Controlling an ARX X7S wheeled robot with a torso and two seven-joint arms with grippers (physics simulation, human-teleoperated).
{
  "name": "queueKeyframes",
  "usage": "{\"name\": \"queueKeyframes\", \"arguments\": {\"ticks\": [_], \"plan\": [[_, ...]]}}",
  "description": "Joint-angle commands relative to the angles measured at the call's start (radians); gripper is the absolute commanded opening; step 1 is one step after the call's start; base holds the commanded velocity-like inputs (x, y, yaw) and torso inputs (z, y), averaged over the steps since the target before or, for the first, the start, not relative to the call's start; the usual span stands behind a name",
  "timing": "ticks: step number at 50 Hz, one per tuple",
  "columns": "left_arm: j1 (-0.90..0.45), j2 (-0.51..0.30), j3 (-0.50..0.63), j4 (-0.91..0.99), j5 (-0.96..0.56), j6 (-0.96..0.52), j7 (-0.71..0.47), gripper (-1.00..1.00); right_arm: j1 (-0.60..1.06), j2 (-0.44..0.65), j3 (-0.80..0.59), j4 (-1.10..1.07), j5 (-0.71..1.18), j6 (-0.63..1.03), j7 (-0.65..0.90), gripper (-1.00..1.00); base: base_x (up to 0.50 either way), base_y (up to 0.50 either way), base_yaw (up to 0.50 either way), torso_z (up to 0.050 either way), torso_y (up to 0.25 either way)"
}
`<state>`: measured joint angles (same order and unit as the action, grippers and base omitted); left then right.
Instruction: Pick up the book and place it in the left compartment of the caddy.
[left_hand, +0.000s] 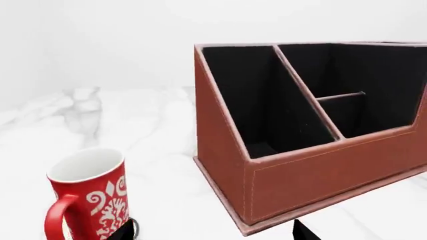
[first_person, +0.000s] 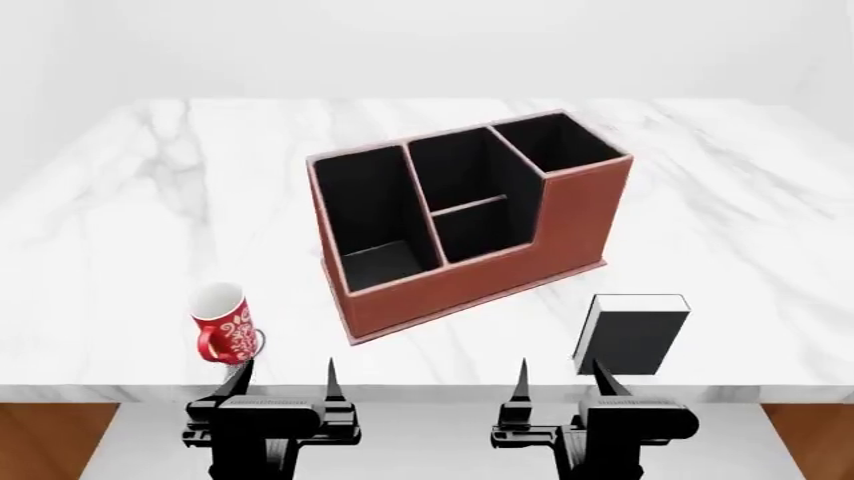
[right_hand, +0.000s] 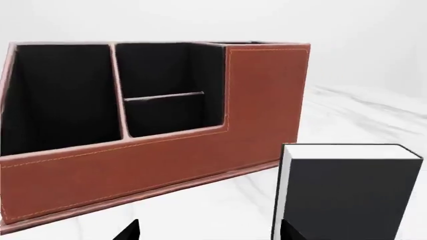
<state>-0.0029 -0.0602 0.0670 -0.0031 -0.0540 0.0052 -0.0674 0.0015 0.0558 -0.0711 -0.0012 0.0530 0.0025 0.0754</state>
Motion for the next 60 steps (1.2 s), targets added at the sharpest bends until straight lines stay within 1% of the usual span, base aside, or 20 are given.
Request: {"name": "queueKeyframes", "arguments": {"ticks": [1,24,37,38,39,40,41,42,43,44,45,46,47,49,50,51,53,56,57,60], "plan": [[0.0,-0.015,0.023,0.001,-0.015,0.002,-0.021,1.0,0.001,0.019,-0.018,0.001,0.017,0.001,0.022,1.0,0.0,-0.5,0.0,0.0,0.0],[-0.004,-0.041,0.052,-0.002,-0.04,0.005,-0.051,1.0,0.006,0.043,-0.047,0.002,0.041,0.002,0.057,1.0,0.0,-0.49,0.0,0.0,0.0],[-0.004,-0.053,0.064,0.0,-0.054,0.004,-0.067,1.0,0.005,0.057,-0.063,-0.006,0.048,0.002,0.075,1.0,0.0,-0.01,0.0,0.0,0.0],[-0.001,-0.053,0.06,0.025,-0.058,-0.037,-0.079,1.0,0.007,0.051,-0.054,-0.065,0.019,0.063,0.126,1.0,0.0,0.0,0.0,0.0,0.0],[-0.004,-0.055,0.061,0.047,-0.048,-0.084,-0.098,1.0,0.005,0.051,-0.048,-0.139,0.056,0.156,0.122,1.0,0.0,0.0,0.0,0.0,0.0],[-0.012,-0.055,0.054,0.086,-0.029,-0.167,-0.136,1.0,0.01,0.049,-0.038,-0.222,0.071,0.236,0.141,1.0,0.0,0.0,0.0,0.0,0.0],[-0.016,-0.051,0.034,0.138,-0.064,-0.237,-0.142,1.0,0.023,0.053,-0.041,-0.283,0.063,0.309,0.16,1.0,0.0,0.0,0.0,0.0,0.0],[-0.035,-0.062,0.015,0.288,-0.106,-0.387,-0.159,1.0,0.086,0.044,-0.005,-0.433,0.152,0.459,0.186,1.0,0.0,0.0,0.0,0.0,0.0],[-0.034,-0.063,0.015,0.317,-0.108,-0.418,-0.161,1.0,0.115,0.048,-0.001,-0.504,0.17,0.609,0.195,1.0,0.0,0.0,0.0,0.0,0.0],[-0.072,-0.069,-0.024,0.467,-0.209,-0.568,-0.152,1.0,0.14,0.046,0.016,-0.561,0.212,0.712,0.188,1.0,0.0,0.0,0.0,0.0,0.0],[-0.122,-0.094,-0.027,0.573,-0.238,-0.704,-0.166,1.0,0.19,0.056,0.016,-0.646,0.228,0.818,0.208,1.0,0.0,0.0,0.0,0.0,0.0],[-0.159,-0.117,-0.014,0.629,-0.227,-0.777,-0.186,1.0,0.229,0.073,-0.007,-0.695,0.206,0.881,0.237,1.0,0.0,0.0,0.0,0.0,0.0],[-0.253,-0.116,-0.068,0.727,-0.306,-0.927,-0.198,1.0,0.317,0.051,0.056,-0.813,0.287,1.005,0.234,1.0,0.0,0.0,0.0,0.0,0.0],[-0.358,-0.111,-0.114,0.793,-0.374,-1.107,-0.214,1.0,0.43,0.046,0.092,-0.877,0.319,1.127,0.263,1.0,0.0,0.0,0.0,0.0,0.0],[-0.38,-0.104,-0.131,0.799,-0.395,-1.142,-0.214,1.0,0.458,0.048,0.094,-0.879,0.324,1.17,0.272,1.0,0.0,0.0,0.0,0.0,0.0],[-0.396,-0.128,-0.098,0.804,-0.362,-1.139,-0.234,1.0,0.481,0.044,0.106,-0.883,0.34,1.199,0.269,1.0,0.0,0.0,0.0,0.0,0.0],[-0.42,-0.115,-0.127,0.811,-0.391,-1.165,-0.227,1.0,0.505,0.046,0.115,-0.894,0.352,1.228,0.272,1.0,0.0,0.0,0.0,0.0,0.0],[-0.412,-0.122,-0.123,0.822,-0.39,-1.128,-0.216,1.0,0.52,0.039,0.144,-0.907,0.379,1.261,0.265,1.0,0.0,0.0,0.0,0.0,0.0],[-0.406,-0.152,-0.078,0.822,-0.354,-1.104,-0.225,1.0,0.521,0.033,0.161,-0.912,0.394,1.269,0.257,1.0,0.0,0.0,0.0,0.0,0.0],[-0.391,-0.143,-0.094,0.79,-0.359,-1.075,-0.216,1.0,0.512,0.043,0.15,-0.899,0.383,1.245,0.263,1.0,0.0,0.0,0.0,0.0,0.0]]}}
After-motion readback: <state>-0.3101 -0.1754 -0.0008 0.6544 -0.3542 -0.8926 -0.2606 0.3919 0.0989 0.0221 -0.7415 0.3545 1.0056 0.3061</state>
